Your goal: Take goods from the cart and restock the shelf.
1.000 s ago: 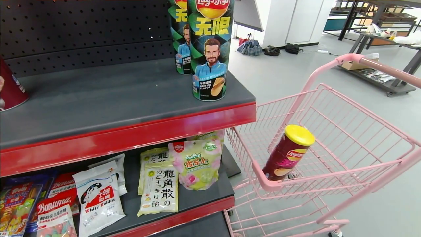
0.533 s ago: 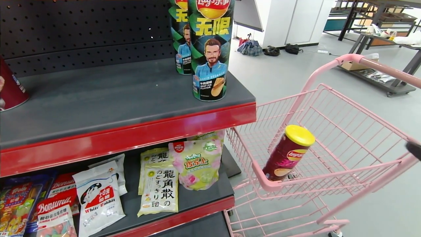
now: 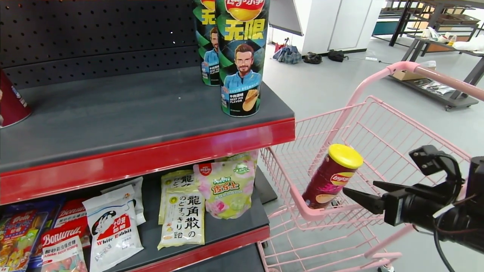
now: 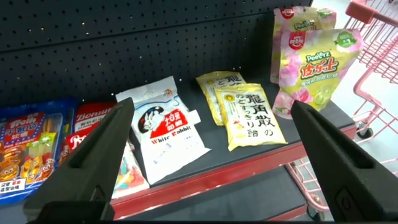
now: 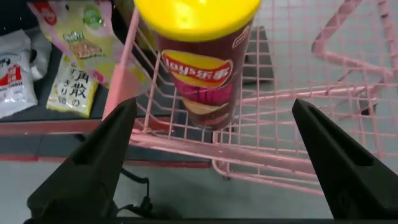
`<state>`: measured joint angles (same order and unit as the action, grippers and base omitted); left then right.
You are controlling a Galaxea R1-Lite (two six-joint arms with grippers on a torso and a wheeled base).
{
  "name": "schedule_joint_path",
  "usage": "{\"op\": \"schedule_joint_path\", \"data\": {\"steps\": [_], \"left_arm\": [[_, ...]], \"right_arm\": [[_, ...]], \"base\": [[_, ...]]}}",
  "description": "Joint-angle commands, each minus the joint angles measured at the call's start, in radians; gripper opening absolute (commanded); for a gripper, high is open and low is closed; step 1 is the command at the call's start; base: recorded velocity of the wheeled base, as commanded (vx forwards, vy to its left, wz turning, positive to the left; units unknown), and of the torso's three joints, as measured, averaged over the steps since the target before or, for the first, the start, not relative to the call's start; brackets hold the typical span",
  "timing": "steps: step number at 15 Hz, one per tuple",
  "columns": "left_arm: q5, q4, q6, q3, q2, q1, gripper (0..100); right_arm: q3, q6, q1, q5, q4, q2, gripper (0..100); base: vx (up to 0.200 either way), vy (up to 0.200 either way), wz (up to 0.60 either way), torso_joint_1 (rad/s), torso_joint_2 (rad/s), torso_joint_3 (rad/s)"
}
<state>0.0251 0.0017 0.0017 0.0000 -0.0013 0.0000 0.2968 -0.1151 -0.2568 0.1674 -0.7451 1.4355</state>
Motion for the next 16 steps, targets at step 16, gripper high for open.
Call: {"op": "schedule_joint_path", "data": {"steps": [16], "left_arm": [[0.001,0.0,0.001,0.0,0.001,0.0,100]], "right_arm": [[0.311,-0.061,-0.006,0.003,-0.071,0.399,100]], "base": [[0.0,0.0,0.0,0.0,0.0,0.0]]}}
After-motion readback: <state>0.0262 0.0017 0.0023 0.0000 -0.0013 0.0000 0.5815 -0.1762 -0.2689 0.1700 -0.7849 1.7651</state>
